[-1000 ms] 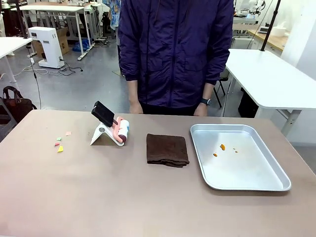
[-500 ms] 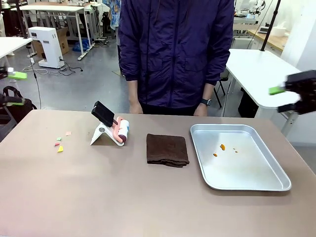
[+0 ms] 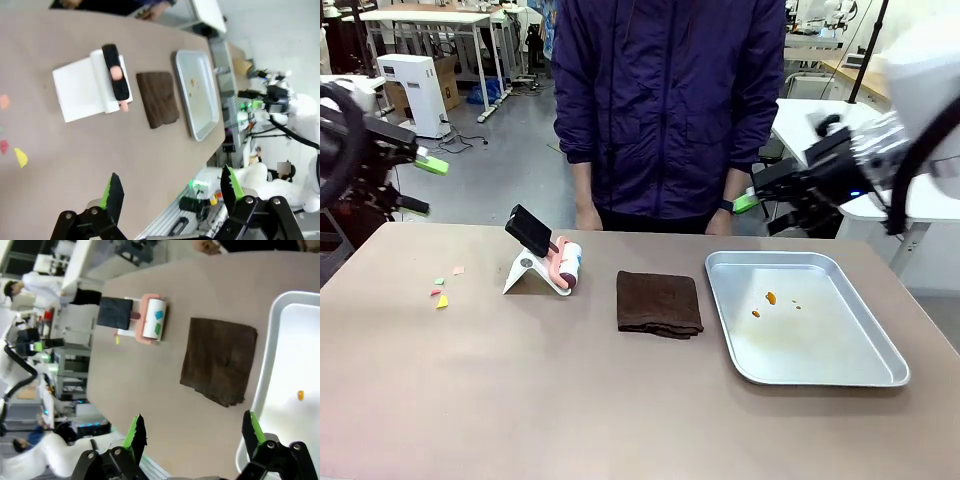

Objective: Clean the surface of the table.
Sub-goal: Hold the Lint Roller with your left hand and the towel with your right hand.

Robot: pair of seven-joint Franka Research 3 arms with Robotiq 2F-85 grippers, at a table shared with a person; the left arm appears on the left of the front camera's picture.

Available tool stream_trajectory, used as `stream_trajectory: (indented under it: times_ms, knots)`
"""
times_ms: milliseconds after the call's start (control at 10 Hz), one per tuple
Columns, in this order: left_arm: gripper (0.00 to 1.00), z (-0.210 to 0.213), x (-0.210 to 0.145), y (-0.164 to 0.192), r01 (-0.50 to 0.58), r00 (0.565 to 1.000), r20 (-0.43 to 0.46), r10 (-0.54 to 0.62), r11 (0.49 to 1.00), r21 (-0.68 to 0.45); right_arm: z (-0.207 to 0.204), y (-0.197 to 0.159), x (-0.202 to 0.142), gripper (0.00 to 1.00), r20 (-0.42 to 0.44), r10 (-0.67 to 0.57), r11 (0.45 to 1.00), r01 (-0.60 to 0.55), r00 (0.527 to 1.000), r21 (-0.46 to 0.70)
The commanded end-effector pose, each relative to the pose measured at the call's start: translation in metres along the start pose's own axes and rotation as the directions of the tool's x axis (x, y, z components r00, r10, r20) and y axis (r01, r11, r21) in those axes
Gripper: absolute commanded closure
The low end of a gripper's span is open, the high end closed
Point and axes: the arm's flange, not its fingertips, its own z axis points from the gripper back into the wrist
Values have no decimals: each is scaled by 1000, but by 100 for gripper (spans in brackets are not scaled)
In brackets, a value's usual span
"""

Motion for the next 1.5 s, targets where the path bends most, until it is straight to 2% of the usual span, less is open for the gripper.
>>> stream_trajectory:
  times_ms: [0,100,200,300,600,800,1000,1100,1400]
  knots:
    - [0,-27,29,-4,-40,997,-65,46,996,77,-34,11,9,0,-78,14,997,-19,997,-68]
    - [0,-45,40,-4,-63,995,-66,70,992,110,-55,21,0,0,-126,-3,998,-5,992,-70]
    - [0,-62,50,-2,-90,991,-84,102,986,138,-79,30,-11,0,-117,-64,991,49,991,-127]
    - [0,-77,60,0,-109,988,-85,126,977,182,-93,38,-21,0,-125,-90,990,75,988,-121]
    - [0,-105,88,8,-166,979,-74,191,951,262,-119,52,-46,0,-137,-66,990,47,988,-135]
    - [0,-117,93,13,-171,973,-103,207,944,281,-136,49,-50,0,-111,-48,982,26,993,-188]
    - [0,-121,93,13,-184,970,-101,221,940,287,-123,45,-44,0,-80,-41,989,29,996,-146]
    - [0,-119,90,20,-164,976,-97,195,951,263,-131,47,-49,0,-132,-39,990,21,990,-141]
    - [0,-121,90,21,-170,974,-99,202,949,264,-130,44,-47,0,-121,-43,989,25,992,-144]
